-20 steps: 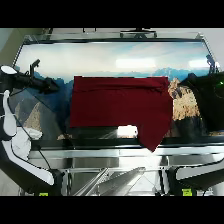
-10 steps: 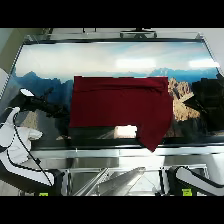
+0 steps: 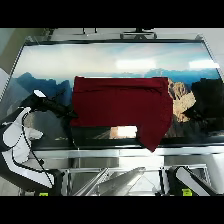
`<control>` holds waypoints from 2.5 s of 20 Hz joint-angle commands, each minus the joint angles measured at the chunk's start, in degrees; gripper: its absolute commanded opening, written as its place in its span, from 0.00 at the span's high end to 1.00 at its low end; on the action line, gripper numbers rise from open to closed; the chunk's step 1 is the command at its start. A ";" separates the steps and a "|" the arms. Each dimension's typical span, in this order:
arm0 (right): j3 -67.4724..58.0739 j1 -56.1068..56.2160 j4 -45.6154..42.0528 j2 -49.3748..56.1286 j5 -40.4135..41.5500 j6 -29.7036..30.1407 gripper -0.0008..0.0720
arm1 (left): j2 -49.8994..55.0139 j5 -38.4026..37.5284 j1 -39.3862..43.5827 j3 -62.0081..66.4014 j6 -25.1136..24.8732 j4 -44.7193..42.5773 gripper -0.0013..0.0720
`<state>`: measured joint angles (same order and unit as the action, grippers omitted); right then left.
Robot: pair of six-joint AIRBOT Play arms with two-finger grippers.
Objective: Fold the shirts.
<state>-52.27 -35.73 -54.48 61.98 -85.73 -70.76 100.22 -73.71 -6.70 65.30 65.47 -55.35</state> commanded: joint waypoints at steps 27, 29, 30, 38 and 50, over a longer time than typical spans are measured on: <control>22.36 5.46 13.44 11.69 16.48 12.00 0.96 | -1.95 -3.15 -3.08 0.28 -2.36 -0.42 0.95; 18.12 5.11 13.84 9.35 16.24 10.51 0.96 | -1.95 -5.57 -5.73 2.16 -2.36 0.04 0.95; 15.89 5.20 15.19 8.57 16.00 10.34 0.96 | -1.95 -6.97 -6.45 3.39 -2.36 0.02 0.95; -6.51 13.84 26.80 15.96 21.88 11.37 0.96 | 0.04 -5.38 -3.15 22.29 -2.43 3.98 0.95; -26.77 16.96 32.30 46.71 31.50 20.85 0.95 | 26.10 -1.22 -0.59 53.07 -2.38 3.96 0.95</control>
<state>-76.53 -19.40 -23.94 102.48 -56.82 -55.22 120.90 -76.27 -7.42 113.80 63.02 -51.37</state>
